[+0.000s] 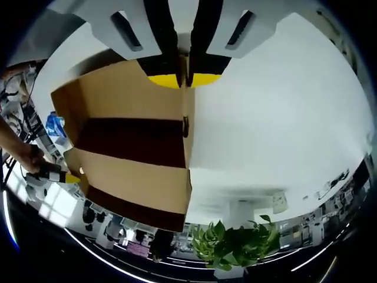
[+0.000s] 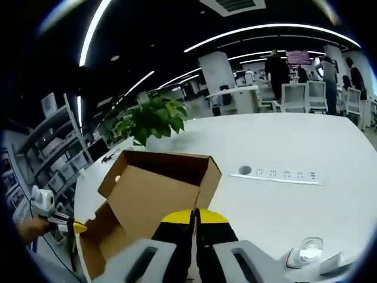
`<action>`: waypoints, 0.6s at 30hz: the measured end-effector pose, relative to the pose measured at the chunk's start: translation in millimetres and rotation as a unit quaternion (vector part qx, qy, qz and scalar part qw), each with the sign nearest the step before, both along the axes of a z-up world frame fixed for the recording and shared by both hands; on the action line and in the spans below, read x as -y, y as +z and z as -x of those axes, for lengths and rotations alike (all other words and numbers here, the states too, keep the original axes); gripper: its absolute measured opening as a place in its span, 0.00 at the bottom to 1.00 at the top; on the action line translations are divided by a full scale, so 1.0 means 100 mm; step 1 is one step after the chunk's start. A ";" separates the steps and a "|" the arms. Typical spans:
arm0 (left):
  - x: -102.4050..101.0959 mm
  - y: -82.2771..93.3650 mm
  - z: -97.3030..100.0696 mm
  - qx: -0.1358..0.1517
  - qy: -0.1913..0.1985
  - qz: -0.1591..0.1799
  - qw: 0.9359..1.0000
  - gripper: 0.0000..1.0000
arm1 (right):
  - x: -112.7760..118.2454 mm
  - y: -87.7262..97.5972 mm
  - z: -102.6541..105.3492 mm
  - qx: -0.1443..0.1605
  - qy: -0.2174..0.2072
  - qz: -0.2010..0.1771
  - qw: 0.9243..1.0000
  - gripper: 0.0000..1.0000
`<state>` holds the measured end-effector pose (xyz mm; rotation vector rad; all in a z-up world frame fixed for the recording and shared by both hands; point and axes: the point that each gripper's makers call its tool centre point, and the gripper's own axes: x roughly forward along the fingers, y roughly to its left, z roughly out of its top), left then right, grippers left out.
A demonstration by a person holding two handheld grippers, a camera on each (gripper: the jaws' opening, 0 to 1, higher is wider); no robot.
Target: Operate the shoe box by opening the lid, removing the specified soft item, and placing it in the target area until the item is outside and the box remains undamaged.
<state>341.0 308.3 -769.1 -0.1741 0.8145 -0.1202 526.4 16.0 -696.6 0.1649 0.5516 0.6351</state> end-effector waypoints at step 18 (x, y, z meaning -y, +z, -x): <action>-0.01 0.00 0.00 0.005 0.006 -0.003 1.000 0.02 | -0.03 0.24 0.27 0.086 0.040 0.026 0.995 0.00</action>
